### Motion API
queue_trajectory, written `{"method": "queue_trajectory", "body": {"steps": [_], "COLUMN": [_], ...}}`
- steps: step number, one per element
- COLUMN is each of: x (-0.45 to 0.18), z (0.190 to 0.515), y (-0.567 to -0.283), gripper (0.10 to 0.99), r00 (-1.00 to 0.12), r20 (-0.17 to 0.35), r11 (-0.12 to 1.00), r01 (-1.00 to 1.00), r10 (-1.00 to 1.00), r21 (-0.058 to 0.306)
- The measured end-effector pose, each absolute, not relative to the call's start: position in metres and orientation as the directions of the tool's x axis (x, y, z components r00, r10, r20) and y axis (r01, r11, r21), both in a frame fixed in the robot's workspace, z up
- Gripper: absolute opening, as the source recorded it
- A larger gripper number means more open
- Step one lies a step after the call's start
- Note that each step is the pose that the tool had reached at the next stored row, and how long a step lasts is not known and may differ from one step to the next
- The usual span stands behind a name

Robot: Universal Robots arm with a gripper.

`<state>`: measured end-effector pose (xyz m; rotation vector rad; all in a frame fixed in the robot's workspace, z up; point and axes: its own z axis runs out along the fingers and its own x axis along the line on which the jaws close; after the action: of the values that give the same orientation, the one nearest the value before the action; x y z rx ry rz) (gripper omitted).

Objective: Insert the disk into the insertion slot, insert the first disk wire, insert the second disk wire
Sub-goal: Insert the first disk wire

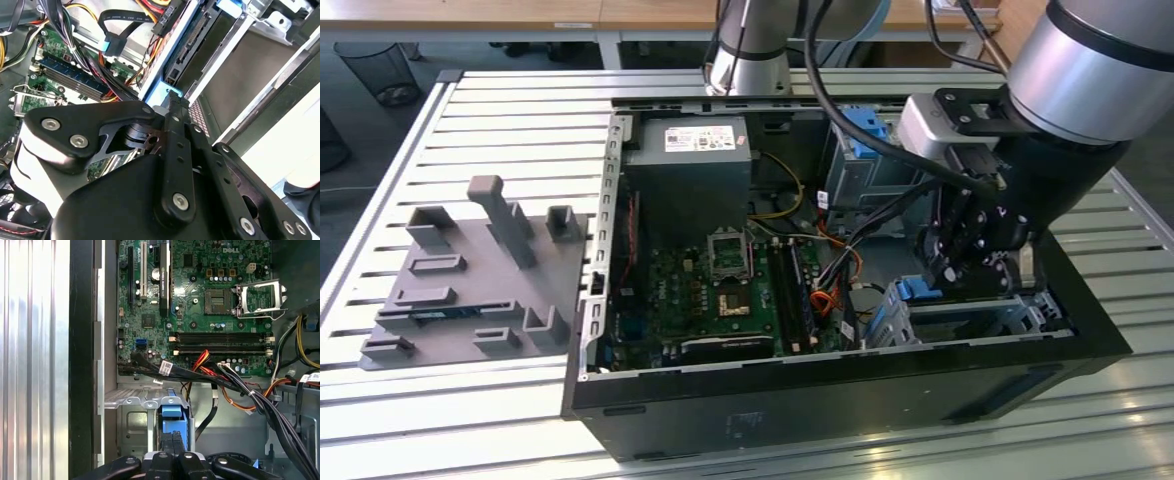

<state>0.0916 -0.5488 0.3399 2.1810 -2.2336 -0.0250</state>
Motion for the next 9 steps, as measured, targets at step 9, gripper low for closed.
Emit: {"method": "queue_trajectory", "body": {"steps": [9], "x": [0.0999], "z": [0.3400], "y": [-0.5488], "gripper": [0.106], "r00": [-0.024], "r20": [0.003], "r11": [0.024], "r01": [-0.999], "r10": [-1.000], "r21": [0.025]}}
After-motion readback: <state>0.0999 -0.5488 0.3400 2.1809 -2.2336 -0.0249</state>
